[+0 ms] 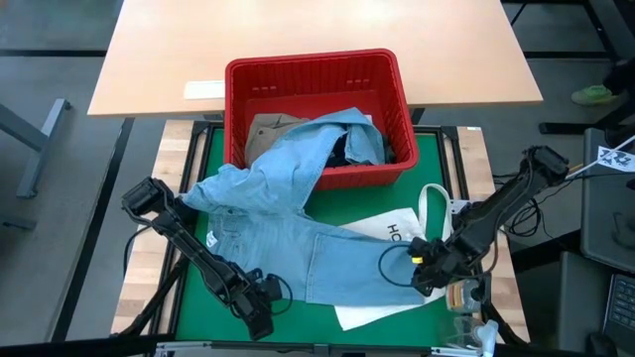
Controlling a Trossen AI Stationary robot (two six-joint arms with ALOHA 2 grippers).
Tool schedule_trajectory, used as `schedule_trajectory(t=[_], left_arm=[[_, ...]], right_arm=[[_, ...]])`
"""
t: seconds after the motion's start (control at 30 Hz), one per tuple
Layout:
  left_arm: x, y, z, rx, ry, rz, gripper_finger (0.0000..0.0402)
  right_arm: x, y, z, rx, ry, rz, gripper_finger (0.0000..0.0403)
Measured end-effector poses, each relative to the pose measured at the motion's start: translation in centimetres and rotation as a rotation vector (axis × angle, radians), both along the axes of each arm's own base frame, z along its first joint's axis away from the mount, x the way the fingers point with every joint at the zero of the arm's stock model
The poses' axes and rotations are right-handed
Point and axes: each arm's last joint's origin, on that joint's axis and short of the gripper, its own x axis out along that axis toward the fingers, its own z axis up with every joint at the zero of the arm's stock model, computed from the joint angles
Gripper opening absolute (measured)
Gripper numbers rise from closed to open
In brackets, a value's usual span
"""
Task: Fold Laundry from Bin
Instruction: Fold the blue jeans
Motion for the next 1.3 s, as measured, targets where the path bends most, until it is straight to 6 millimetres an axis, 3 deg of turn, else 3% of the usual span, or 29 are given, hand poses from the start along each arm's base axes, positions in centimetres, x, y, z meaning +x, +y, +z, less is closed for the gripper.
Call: schedule_trajectory(t=[0.53, 0.73, 0.9, 1.1, 1.3], left_arm=[[-0.1, -0.1, 0.0, 0.013, -0.019, 0.008, 0.0101], [-0.1, -0.1, 0.0, 0.015, -0.021, 0.009, 0.0101], [0.0, 0.0, 0.1, 0.038, -0.043, 0.026, 0.0101], [0.2, 0.2, 0.2, 0.105, -0.115, 0.110, 0.0099], [-0.2, 1.0, 0.5, 0.156, -0.097, 0.170, 0.0083]], right_arm=[[-0.7, -0.8, -3.2, 0.056, 0.027, -0.159, 0.0198], [-0.3, -0.4, -3.2, 0.110, -0.038, -0.162, 0.0193], [-0.2, -0.4, -3.1, 0.105, -0.049, -0.173, 0.0141], [-0.1, -0.4, -3.0, 0.093, -0.072, -0.214, 0.0018], [0.8, 0.5, -0.5, 0.106, -0.105, -0.189, 0.0025]])
